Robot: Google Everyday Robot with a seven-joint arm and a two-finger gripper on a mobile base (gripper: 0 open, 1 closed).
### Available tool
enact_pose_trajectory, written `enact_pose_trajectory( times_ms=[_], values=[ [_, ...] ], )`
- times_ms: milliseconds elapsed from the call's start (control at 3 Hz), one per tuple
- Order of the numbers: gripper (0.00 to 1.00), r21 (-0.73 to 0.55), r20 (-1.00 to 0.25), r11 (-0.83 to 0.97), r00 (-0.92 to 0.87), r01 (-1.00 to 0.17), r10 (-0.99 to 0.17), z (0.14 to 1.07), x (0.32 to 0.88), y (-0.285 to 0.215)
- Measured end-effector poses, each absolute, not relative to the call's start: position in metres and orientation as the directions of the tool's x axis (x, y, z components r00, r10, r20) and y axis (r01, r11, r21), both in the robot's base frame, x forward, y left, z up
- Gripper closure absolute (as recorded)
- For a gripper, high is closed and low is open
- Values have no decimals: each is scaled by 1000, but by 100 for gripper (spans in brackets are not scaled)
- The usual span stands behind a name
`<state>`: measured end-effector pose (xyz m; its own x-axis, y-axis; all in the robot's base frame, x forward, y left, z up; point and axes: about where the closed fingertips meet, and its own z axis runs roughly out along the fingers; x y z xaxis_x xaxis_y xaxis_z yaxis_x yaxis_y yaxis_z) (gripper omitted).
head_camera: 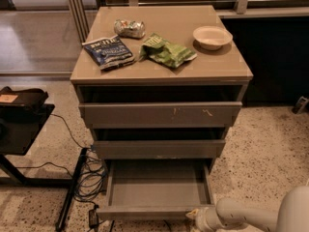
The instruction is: Close bottom drawer
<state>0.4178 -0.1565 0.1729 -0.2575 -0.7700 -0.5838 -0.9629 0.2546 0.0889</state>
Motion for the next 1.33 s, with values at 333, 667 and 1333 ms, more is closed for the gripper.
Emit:
enact_pose_trajectory(
  times_ms=[333, 667, 1333],
  values=[
    [38, 89, -584, 255, -257, -963, -770, 173, 417, -157],
    [61, -11, -630, 237, -177, -972, -756, 199, 464, -147],
    [100, -85, -643, 293, -172, -952, -746, 215, 555, -165]
  ],
)
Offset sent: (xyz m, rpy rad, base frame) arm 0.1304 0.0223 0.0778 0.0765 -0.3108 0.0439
